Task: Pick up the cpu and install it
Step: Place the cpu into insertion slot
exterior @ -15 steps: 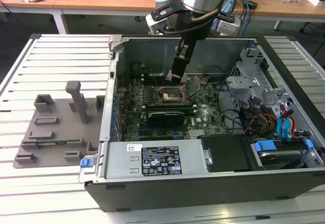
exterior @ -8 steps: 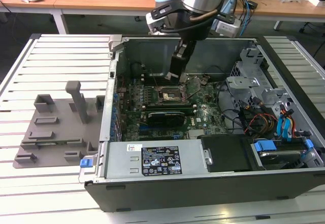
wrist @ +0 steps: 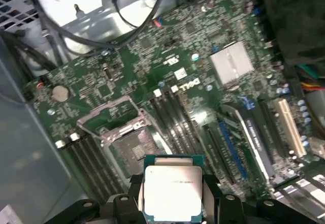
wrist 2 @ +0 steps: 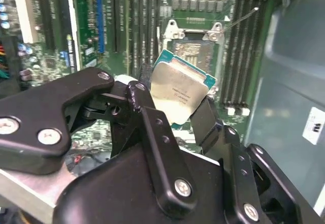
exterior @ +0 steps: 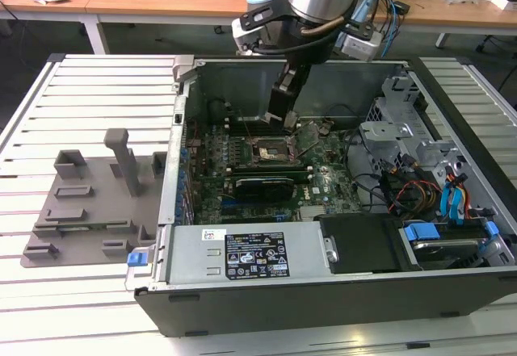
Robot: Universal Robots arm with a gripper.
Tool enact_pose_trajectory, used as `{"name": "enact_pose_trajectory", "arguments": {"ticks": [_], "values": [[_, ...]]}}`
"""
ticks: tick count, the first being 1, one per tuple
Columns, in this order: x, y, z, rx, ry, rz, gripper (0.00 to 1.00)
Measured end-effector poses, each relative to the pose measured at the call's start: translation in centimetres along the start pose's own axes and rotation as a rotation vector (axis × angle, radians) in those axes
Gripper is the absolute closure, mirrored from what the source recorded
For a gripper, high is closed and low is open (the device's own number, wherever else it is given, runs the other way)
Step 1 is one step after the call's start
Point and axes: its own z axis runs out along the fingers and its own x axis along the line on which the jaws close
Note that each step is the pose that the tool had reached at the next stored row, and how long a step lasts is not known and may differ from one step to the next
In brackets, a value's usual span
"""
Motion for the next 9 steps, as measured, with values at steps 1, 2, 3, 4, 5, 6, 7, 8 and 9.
{"name": "enact_pose_trajectory", "arguments": {"ticks": [1,2,3,4,5,6,7,8,9], "values": [[0.01,0.00,0.01,-0.0003,-0.0006,-0.012,0.45],[0.00,0.01,0.01,-0.0013,-0.0030,-0.031,0.45],[0.00,0.01,0.01,-0.0038,-0.0084,-0.073,0.45],[0.00,0.00,0.00,-0.0051,-0.0115,-0.097,0.45],[0.00,0.01,0.01,-0.0062,-0.0137,-0.115,0.45],[0.00,0.01,0.00,-0.0070,-0.0157,-0.131,0.45],[0.00,0.01,0.00,-0.0073,-0.0164,-0.136,0.45],[0.00,0.00,0.01,-0.0076,-0.0165,-0.138,0.45],[0.00,0.00,0.01,-0.0103,-0.0153,-0.137,0.45]]}}
